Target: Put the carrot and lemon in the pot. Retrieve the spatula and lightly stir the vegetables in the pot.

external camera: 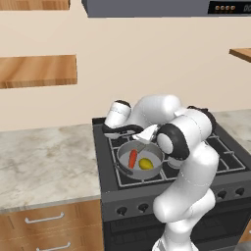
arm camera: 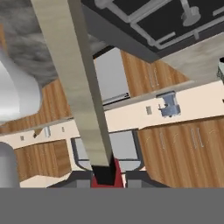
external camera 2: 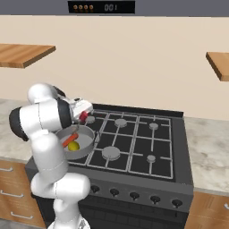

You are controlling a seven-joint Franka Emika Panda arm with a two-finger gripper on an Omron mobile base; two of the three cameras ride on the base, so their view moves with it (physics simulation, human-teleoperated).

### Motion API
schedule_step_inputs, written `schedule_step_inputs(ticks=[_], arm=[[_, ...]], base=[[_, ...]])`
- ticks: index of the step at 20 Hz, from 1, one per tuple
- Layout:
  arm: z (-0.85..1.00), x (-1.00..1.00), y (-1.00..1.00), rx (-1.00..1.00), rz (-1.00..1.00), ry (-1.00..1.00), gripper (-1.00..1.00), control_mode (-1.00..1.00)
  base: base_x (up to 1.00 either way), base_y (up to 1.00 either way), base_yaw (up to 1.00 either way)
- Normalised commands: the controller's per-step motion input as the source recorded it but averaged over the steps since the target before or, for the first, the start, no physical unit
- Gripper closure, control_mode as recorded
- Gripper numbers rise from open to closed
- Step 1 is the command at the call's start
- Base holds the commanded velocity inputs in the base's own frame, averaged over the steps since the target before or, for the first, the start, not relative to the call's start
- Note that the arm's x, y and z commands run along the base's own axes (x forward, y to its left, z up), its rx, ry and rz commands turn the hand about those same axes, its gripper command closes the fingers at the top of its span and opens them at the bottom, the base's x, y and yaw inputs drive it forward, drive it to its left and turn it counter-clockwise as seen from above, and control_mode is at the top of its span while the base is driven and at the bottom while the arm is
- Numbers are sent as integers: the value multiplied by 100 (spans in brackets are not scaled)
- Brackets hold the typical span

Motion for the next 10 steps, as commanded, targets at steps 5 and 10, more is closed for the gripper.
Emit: schedule_step_inputs(ticks=[5,10], arm=[[-4,-16,10,1,5,0,100,-100],[-29,2,0,0,1,0,100,-100]], base=[[0,0,0],[0,0,0]])
